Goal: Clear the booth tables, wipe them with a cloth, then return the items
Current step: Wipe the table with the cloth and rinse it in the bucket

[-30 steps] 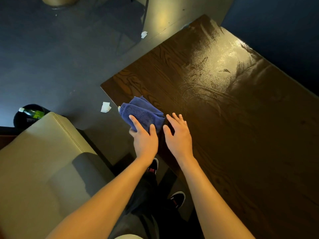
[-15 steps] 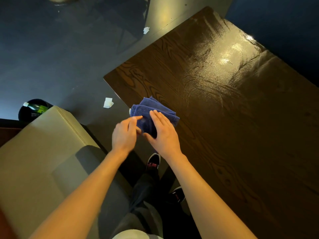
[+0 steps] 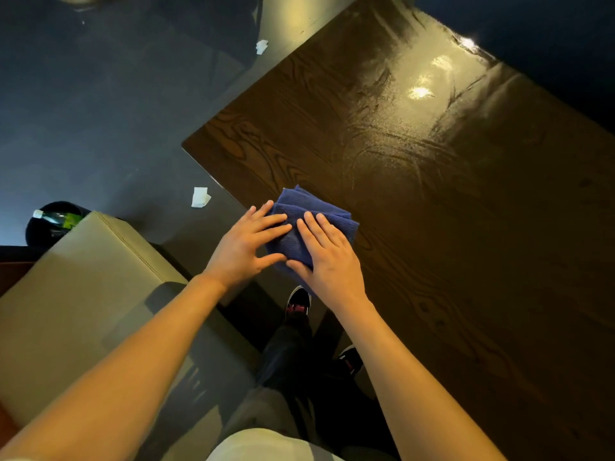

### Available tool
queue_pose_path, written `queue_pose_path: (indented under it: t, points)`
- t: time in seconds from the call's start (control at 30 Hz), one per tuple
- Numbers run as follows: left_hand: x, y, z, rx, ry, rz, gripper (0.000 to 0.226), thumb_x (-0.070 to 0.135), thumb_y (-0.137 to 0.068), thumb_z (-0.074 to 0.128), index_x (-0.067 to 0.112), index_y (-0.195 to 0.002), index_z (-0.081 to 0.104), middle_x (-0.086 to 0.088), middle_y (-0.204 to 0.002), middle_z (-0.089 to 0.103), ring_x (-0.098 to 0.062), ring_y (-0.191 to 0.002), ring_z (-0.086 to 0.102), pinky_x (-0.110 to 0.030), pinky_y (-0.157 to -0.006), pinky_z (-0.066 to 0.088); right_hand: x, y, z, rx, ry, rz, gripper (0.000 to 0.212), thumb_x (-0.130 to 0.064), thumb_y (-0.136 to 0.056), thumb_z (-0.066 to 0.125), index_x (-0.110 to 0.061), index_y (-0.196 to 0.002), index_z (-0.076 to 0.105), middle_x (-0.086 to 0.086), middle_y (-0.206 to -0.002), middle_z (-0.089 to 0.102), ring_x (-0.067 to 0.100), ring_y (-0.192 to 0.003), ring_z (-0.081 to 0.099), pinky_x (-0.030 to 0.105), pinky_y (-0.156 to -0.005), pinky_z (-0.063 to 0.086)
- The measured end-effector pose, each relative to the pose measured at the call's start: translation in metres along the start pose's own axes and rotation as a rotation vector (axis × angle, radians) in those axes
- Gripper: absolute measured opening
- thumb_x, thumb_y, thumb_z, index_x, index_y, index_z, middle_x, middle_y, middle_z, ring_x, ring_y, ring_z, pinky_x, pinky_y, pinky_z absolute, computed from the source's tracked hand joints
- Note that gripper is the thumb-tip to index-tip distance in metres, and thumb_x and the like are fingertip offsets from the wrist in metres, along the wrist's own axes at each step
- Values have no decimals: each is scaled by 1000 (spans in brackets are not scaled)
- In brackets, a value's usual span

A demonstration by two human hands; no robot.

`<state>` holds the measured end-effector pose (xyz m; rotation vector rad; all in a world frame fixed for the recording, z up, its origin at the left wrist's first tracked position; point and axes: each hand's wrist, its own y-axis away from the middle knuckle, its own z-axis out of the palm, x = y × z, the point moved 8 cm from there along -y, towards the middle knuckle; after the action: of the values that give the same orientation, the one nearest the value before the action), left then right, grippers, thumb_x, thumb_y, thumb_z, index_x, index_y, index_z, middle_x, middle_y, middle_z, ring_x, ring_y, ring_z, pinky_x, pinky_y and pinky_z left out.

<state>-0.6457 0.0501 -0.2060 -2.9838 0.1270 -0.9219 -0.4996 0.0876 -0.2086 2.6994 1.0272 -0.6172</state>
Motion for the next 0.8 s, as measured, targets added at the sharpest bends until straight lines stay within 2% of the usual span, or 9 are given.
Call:
queue_pose_path:
  t: [0.1, 0.23, 0.3, 0.37, 0.47, 0.53, 0.6, 0.8]
  points:
    - [17, -4, 9, -31, 8, 73, 55, 23, -83, 79, 21, -134, 61, -3, -148, 52, -14, -148, 27, -45, -123, 16, 15, 22, -7, -23, 12, 5, 69, -58, -99, 45, -22, -156, 31, -1, -162, 29, 15, -152, 18, 33, -123, 11]
    - [49, -9, 29, -91, -6, 170, 48, 42, -89, 65, 20, -132, 64, -6, -144, 57, -11, -147, 25, -24, -125, 3, 38, 56, -19, -60, 57, 22, 66, -60, -103, 31, -27, -158, 21, -5, -165, 20, 10, -153, 7, 32, -124, 2]
    - [66, -7, 43, -132, -4, 217, 55, 55, -92, 54, 19, -134, 62, -7, -145, 56, -12, -147, 26, -21, -124, 1, 50, 76, -23, -86, 58, 61, 68, -63, -102, 27, -29, -159, 15, -7, -166, 14, 8, -152, 1, 31, -123, -3]
    - [82, -3, 56, -176, -25, 294, 62, 61, -92, 49, 19, -136, 60, -7, -146, 55, -15, -148, 28, -27, -126, 6, 60, 96, -25, -93, 69, 96, 73, -67, -99, 27, -29, -160, 13, -7, -166, 12, 9, -153, 1, 32, -124, -3]
    - [102, 2, 68, -186, -68, 417, 57, 45, -86, 66, 17, -135, 62, -10, -143, 58, -24, -145, 36, -45, -122, 24, 69, 121, -25, -102, 91, 127, 79, -69, -95, 36, -29, -159, 12, -6, -166, 12, 9, -153, 0, 33, -123, -2]
    - [114, 3, 74, -165, -104, 458, 56, 34, -79, 79, 15, -131, 67, -12, -137, 63, -30, -140, 46, -50, -118, 32, 73, 135, -26, -87, 115, 139, 81, -67, -94, 42, -27, -159, 15, -5, -166, 14, 10, -152, 1, 33, -123, 0]
    - [125, 6, 81, -142, -124, 491, 53, 32, -77, 82, 15, -126, 70, -11, -131, 66, -32, -135, 52, -50, -116, 36, 78, 148, -28, -73, 131, 147, 82, -63, -93, 47, -25, -159, 17, -5, -165, 15, 10, -151, 2, 34, -123, 2]
    - [173, 16, 102, -82, -160, 611, 41, 45, -87, 64, 18, -116, 76, -5, -121, 73, -28, -124, 62, -42, -109, 42, 99, 199, -35, -25, 136, 166, 79, -55, -91, 58, -22, -157, 29, -5, -163, 19, 10, -151, 10, 33, -124, 7]
